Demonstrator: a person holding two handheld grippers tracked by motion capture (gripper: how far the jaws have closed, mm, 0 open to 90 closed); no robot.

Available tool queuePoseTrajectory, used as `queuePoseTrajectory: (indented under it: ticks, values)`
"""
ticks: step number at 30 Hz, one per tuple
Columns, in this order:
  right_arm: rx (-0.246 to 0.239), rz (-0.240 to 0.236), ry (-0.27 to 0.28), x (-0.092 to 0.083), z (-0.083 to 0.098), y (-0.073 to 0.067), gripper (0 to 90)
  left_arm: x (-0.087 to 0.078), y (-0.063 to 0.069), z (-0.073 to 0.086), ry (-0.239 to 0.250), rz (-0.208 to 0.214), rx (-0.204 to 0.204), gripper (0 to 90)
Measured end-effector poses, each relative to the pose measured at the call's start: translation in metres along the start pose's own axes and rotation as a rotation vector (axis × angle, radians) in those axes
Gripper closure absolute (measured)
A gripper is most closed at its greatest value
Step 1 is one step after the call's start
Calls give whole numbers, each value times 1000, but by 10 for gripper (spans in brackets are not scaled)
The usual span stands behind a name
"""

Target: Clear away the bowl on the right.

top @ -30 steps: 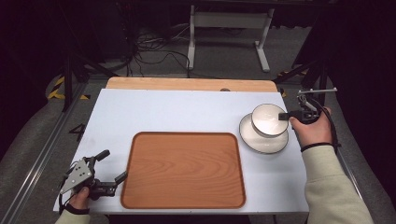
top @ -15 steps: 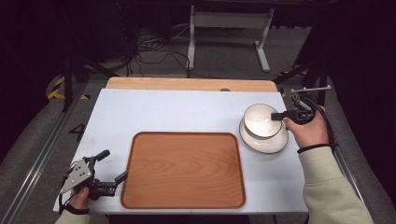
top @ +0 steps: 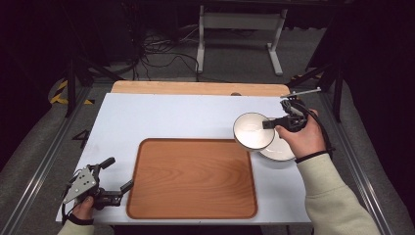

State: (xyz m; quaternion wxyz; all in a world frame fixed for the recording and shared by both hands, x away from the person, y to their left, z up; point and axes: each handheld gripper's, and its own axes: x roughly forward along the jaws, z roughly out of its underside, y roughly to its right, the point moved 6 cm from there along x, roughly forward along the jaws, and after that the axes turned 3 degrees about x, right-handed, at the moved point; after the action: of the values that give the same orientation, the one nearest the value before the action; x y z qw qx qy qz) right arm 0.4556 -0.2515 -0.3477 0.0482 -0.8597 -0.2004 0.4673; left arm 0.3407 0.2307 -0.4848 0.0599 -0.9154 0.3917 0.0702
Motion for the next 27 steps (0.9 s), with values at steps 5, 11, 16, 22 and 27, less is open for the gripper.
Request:
queuePoseTrajectory:
  ticks: [5,11,16,22,27]
  values:
    - [-31,-21,-10,4,1,-19,811,0,0,0,5,-2,-2,3]
    - [-76,-54,-26,7,3,-50,811,0,0,0,1,0,0,3]
    - [-101,-86,-33,11,3,-69,809,0,0,0,0,0,-1,3]
    - [-121,-113,-49,19,4,-86,809,0,0,0,5,0,-4,3]
    - [-136,-147,-64,27,5,-104,809,0,0,0,5,1,-3,3]
